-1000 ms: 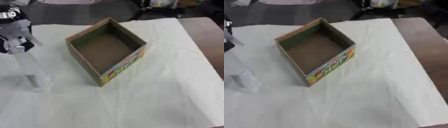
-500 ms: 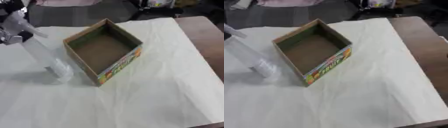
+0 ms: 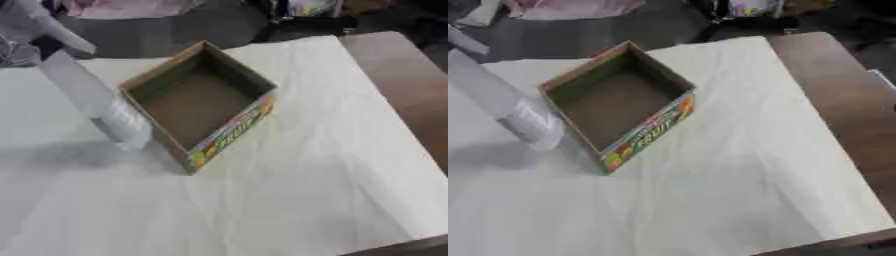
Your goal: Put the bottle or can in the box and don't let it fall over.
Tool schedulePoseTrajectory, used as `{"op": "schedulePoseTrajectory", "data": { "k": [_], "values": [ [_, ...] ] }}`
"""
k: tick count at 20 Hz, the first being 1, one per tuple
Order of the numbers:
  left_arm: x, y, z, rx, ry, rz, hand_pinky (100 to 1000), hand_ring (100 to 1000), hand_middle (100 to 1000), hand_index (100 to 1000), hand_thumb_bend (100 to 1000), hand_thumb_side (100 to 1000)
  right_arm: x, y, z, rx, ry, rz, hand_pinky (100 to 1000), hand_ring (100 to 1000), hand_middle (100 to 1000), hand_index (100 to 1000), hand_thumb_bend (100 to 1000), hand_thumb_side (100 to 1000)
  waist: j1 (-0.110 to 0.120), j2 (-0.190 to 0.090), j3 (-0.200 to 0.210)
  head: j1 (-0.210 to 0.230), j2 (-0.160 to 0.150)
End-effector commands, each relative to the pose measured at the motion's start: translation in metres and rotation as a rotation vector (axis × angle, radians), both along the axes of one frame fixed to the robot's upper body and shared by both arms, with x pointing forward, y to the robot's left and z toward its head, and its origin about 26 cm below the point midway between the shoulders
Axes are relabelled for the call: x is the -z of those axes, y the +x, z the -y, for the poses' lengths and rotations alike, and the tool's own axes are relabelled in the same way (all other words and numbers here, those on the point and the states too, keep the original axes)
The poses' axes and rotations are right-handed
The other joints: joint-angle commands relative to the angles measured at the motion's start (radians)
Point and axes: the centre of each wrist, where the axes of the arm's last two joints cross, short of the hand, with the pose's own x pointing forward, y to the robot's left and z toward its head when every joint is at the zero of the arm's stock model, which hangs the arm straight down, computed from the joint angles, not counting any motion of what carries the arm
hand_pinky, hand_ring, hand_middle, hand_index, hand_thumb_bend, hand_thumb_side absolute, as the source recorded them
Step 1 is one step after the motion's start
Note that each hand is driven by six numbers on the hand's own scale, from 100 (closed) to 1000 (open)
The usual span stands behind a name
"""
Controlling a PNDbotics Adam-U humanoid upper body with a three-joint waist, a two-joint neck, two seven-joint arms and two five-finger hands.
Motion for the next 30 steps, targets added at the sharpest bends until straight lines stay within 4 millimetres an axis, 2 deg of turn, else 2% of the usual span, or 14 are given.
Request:
{"op": "schedulePoseTrajectory", "data": {
  "k": [1,8,17,30],
  "values": [
    [-0.020,-0.007,-0.001,-0.009,-0.005,0.061,100,100,150,173,166,100,-0.013,-0.001,0.002,-0.006,-0.034,0.032,1000,1000,1000,932,100,462,0.001,-0.023,-0.007,0.016,0.009],
    [-0.037,-0.007,-0.001,-0.040,-0.022,0.115,100,100,148,173,189,100,-0.017,0.000,0.002,-0.010,-0.042,0.041,1000,1000,1000,933,100,464,0.013,-0.016,-0.022,0.033,0.003],
    [-0.047,0.000,-0.003,-0.052,-0.132,0.157,100,100,145,168,129,100,-0.021,0.003,0.000,-0.021,-0.043,0.051,1000,1000,1000,933,100,471,0.028,-0.001,-0.048,0.048,-0.028],
    [-0.044,0.012,0.011,-0.046,-0.178,0.178,100,100,146,171,100,100,-0.026,0.008,-0.006,-0.051,-0.043,0.064,1000,1000,1000,934,100,480,0.049,0.027,-0.103,0.079,-0.069]
  ]
}}
